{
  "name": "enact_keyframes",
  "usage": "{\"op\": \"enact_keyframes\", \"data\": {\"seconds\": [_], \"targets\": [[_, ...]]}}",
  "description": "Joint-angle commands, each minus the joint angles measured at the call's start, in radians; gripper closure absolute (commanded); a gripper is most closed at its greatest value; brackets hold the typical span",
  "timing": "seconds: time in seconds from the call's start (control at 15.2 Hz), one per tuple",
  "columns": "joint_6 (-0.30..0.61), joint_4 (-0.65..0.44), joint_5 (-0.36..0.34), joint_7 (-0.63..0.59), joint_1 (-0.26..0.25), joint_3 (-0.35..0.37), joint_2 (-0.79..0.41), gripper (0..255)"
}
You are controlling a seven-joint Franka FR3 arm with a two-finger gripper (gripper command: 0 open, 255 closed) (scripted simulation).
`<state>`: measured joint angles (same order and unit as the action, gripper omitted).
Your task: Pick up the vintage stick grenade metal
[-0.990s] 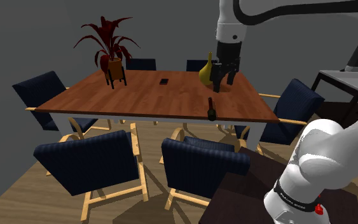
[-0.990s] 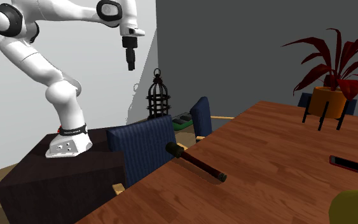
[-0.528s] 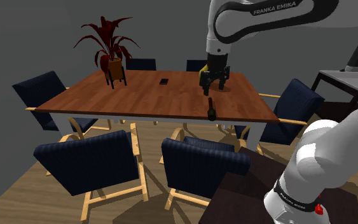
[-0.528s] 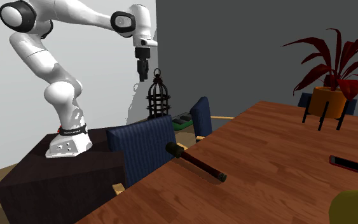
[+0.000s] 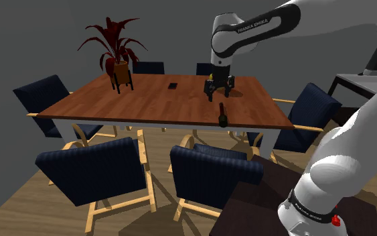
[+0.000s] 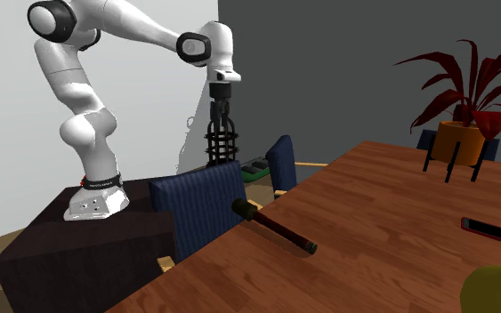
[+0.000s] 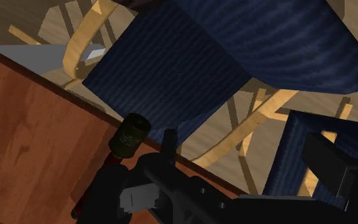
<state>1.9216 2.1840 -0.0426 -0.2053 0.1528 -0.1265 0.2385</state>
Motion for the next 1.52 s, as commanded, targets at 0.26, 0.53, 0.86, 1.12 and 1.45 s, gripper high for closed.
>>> {"op": "enact_keyframes", "data": {"seconds": [0.26,0.53,0.86,1.12,1.45], "targets": [[0.095,-0.094,0.023,-0.024,0.043,-0.051,-0.193,0],[0.138,-0.174,0.051,-0.034,0.074,-0.081,-0.321,0],[0.174,-0.29,0.098,-0.043,0.119,-0.113,-0.481,0],[0.188,-0.397,0.141,-0.051,0.163,-0.131,-0.61,0],[0.188,-0.549,0.194,-0.066,0.228,-0.146,-0.773,0]]}}
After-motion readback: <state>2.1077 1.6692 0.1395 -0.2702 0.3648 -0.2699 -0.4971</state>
